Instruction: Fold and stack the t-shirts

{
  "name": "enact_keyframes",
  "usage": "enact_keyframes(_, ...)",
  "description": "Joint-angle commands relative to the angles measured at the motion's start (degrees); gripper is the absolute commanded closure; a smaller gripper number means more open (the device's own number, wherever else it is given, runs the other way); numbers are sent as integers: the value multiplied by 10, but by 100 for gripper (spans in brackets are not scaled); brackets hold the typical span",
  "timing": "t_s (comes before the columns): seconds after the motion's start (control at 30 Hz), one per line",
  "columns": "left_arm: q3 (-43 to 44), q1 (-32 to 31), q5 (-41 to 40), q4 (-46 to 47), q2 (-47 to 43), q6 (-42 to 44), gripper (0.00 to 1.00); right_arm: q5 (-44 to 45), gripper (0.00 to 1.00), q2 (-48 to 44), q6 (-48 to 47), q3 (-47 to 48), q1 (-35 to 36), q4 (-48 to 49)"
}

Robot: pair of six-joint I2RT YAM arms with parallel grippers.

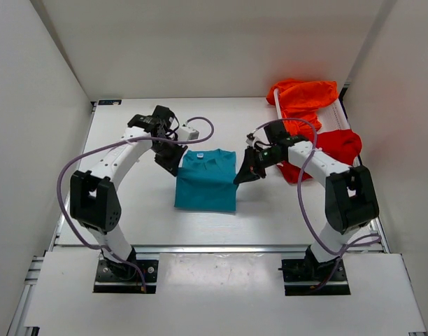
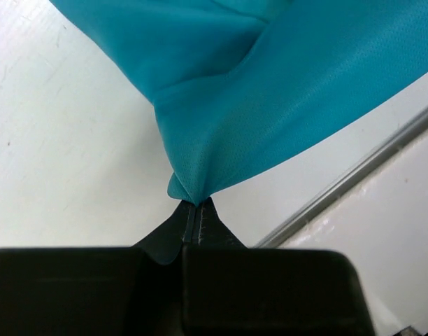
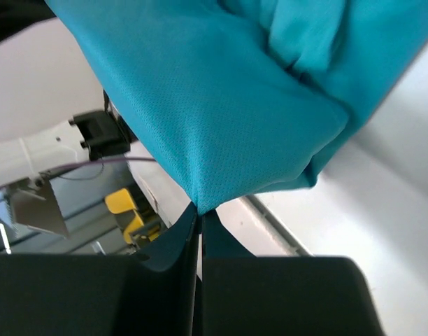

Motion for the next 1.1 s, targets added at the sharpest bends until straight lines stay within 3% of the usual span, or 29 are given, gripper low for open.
enact_keyframes(0.0,20,12,6,50,14,-33,100,-38,100,32,-3,31,-25,45)
enact_keyframes(0.27,13,32,18,144,53,-91,100,-46,99,161,-11,161,-53,39)
enact_keyframes(0.37,6,33,9,171,63,-104,100,-40,92,207,-4,211,-53,40)
enact_keyframes(0.47,-18,46,0,208,64,-118,99,-35,74,253,8,277,-51,42)
enact_keyframes(0.53,-38,50,-20,238,69,-133,89,-11,67,281,5,313,-53,35)
enact_keyframes(0.6,-40,62,-34,267,79,-147,68,16,64,298,10,356,-68,30)
enact_keyframes(0.67,-17,77,-54,265,95,-159,55,40,64,312,12,393,-73,11)
enact_keyframes(0.77,19,112,-69,259,105,-183,53,90,66,313,-31,453,-62,-33)
enact_keyframes(0.83,26,130,-80,255,93,-178,53,120,78,298,-67,463,-47,-57)
enact_keyframes(0.9,18,120,-77,249,76,-148,55,138,97,272,-93,432,-38,-63)
enact_keyframes(1.07,-49,44,-55,270,40,-87,51,133,100,223,-92,317,-17,-15)
